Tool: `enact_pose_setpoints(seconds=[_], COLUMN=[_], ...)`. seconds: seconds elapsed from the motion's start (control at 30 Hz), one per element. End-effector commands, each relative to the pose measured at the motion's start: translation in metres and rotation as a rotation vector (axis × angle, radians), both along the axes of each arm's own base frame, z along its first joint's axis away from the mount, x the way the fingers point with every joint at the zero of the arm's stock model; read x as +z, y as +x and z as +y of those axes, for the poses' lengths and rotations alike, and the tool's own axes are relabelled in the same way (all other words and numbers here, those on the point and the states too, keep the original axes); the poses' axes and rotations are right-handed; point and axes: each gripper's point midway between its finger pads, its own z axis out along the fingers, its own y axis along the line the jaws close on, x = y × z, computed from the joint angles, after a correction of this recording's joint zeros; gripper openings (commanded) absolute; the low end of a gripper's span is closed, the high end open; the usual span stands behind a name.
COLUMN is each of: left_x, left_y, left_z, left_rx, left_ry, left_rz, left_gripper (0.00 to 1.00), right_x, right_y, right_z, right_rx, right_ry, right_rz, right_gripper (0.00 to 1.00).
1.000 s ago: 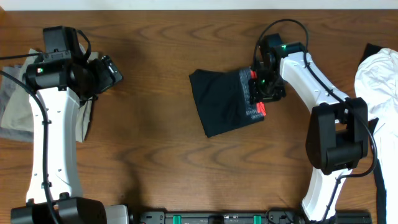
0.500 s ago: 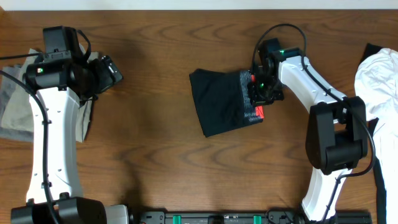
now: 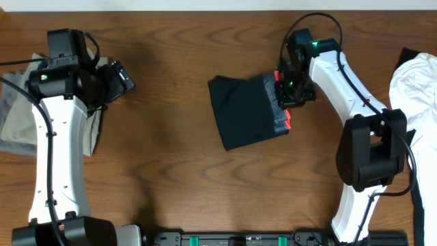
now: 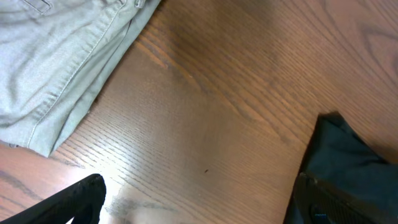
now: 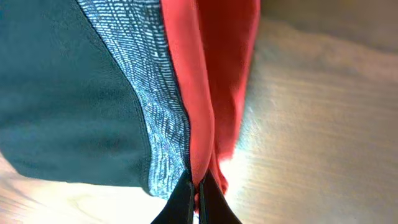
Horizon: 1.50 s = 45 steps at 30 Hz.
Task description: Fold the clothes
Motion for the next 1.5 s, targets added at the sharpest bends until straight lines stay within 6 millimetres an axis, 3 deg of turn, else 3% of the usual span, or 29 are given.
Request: enact_pose_setpoints(seconds=[0.0,0.2,0.23,0.3,0.33,0.47,0.63,0.77,0.87,1.1,1.23,1.47], left_x=[-0.008,-0.008,-0.008,-0.008,-0.008,-0.008,-0.008,-0.008,-0.008,-0.008,-0.008,-0.008], left_y=[-0.002,-0.002,-0.002,-0.002,-0.002,-0.002,-0.002,-0.002,-0.002,-0.002,-0.002,-0.002], left_z=[0.001,0.001,0.001,0.001,0.001,0.001,0.001,0.001,0.001,0.001,0.001,0.001], left_rx=[-0.001,-0.001,-0.001,-0.001,-0.001,-0.001,-0.001,-0.001,-0.001,-0.001,-0.001,-0.001], left_ry=[0.004,0.004,0.004,0.004,0.004,0.004,0.004,0.004,0.004,0.004,0.004,0.004], left_rz=[0.023,0.023,0.023,0.023,0.023,0.023,0.023,0.023,0.023,0.022,0.023,0.023], left_gripper=[0.98,0.98,0.98,0.98,0.98,0.98,0.98,0.98,0.98,0.98,0.98,0.98], right_x=[0.000,0.000,0.000,0.000,0.000,0.007,0.033,0.051,0.052,0.023,-0.009,-0.076], right_y=[0.004,-0.004,-0.005,-0.003,-0.002,0.005,0.020,0.035,0.044,0.057,0.068,0.085], right_z=[-0.021,-0.023,-0.023,-0.023,-0.025,-0.040,-0.030,0.012,0.035,0.053,0.058,0.037], right_rx=[-0.007,-0.012,-0.012,-0.013,-0.019,-0.086,-0.097,0.031,0.090,0.124,0.120,0.062], right_ry=[-0.096,-0.104,-0.104,-0.107,-0.116,-0.209,-0.166,0.071,0.201,0.302,0.339,0.325], right_rz=[-0.012,0.023,0.024,0.019,0.013,-0.016,-0.068,-0.130,-0.167,-0.166,-0.144,-0.098], right_gripper=[0.02,0.03,0.07,0.27,0.33,0.33,0.20,0.01,0.01,0.01,0.01,0.01])
